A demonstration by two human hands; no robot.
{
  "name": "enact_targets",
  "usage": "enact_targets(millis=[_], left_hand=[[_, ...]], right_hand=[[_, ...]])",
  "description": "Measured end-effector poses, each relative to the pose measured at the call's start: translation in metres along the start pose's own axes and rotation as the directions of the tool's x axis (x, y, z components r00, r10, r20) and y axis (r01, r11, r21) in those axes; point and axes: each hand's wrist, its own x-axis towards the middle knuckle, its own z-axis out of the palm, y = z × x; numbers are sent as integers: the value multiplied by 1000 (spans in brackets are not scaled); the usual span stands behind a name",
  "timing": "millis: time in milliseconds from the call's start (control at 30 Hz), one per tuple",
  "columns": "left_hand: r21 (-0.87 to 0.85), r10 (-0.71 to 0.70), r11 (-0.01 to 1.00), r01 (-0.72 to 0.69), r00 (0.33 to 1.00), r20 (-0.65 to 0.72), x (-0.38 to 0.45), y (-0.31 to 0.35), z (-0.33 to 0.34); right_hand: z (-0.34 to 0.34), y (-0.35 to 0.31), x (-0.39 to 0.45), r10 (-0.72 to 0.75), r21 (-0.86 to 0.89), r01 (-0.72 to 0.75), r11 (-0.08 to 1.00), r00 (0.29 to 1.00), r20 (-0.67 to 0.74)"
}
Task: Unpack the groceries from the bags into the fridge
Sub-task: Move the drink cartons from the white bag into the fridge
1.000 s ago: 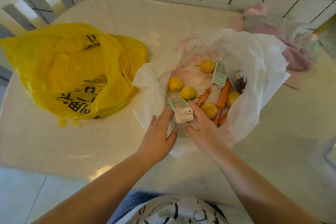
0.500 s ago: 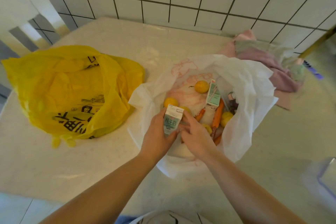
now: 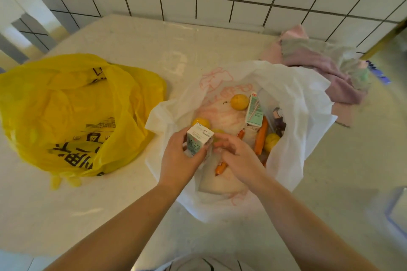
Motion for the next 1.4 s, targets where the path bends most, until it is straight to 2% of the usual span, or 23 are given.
enact_targets(millis=[167,300,400,500,600,700,900,1000,1167,1400], left_hand=[[-99,120,988,-114,991,52,43,28,-16],[-167,182,972,-168,980,77,76,48,-8],[-161,211,969,-186,966,150,95,52,4],[-114,230,971,-210,950,210,109,48,17],[-76,232,973,-220,943,240,120,43,27],[-58,227,974,-220,937,265,128,42,36],[-61,203,979,-193,921,332,132,41,52],[-70,199,980,-186,913,357,133,38,56],[-84,181,983,-161,910,374,133,33,59],[-72,157,988,-140,901,404,127,26,59]], right_hand=[[-65,-10,43,-79,-178,49,983,983,-166],[-105,-6,77,-19,-358,-58,932,978,-208],[-116,-5,96,65,-574,-125,809,990,-125],[-120,-3,110,47,-780,-68,622,998,-50],[-122,1,120,20,-890,-49,452,999,-45],[-121,4,130,-5,-903,-113,415,992,-126],[-113,2,153,20,-877,-190,441,979,-202],[-114,2,161,-15,-899,-191,394,977,-214],[-109,6,165,-5,-942,-218,254,974,-226],[-113,12,167,-27,-953,-224,206,972,-234]])
